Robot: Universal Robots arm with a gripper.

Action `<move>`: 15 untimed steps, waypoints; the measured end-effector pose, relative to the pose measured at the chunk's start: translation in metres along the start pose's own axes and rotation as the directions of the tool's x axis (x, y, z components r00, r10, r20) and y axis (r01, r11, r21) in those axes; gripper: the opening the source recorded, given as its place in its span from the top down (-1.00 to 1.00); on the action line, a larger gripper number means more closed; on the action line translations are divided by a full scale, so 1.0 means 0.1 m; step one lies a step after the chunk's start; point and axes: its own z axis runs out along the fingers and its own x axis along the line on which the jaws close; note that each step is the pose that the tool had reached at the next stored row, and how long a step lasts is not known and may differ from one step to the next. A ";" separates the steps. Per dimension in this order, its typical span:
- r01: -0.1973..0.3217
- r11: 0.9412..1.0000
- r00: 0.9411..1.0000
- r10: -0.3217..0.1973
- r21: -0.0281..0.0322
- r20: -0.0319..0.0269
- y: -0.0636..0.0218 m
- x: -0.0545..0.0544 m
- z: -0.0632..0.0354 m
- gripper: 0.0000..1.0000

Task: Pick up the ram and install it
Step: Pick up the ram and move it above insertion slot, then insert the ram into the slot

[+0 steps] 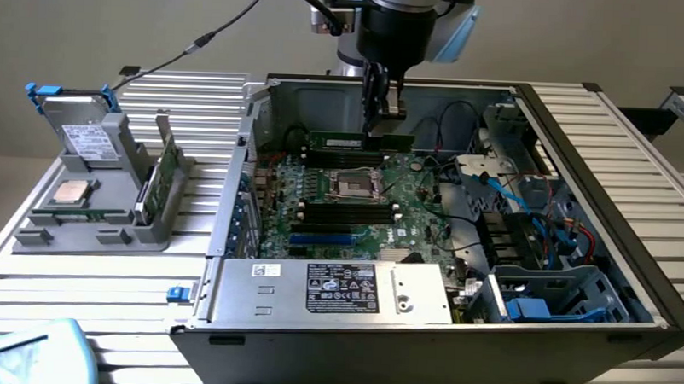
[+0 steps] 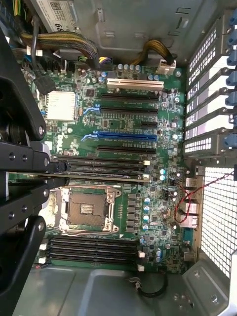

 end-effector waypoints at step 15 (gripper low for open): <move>0.000 1.000 1.000 0.000 0.000 0.000 -0.002 0.00 0.028 0.72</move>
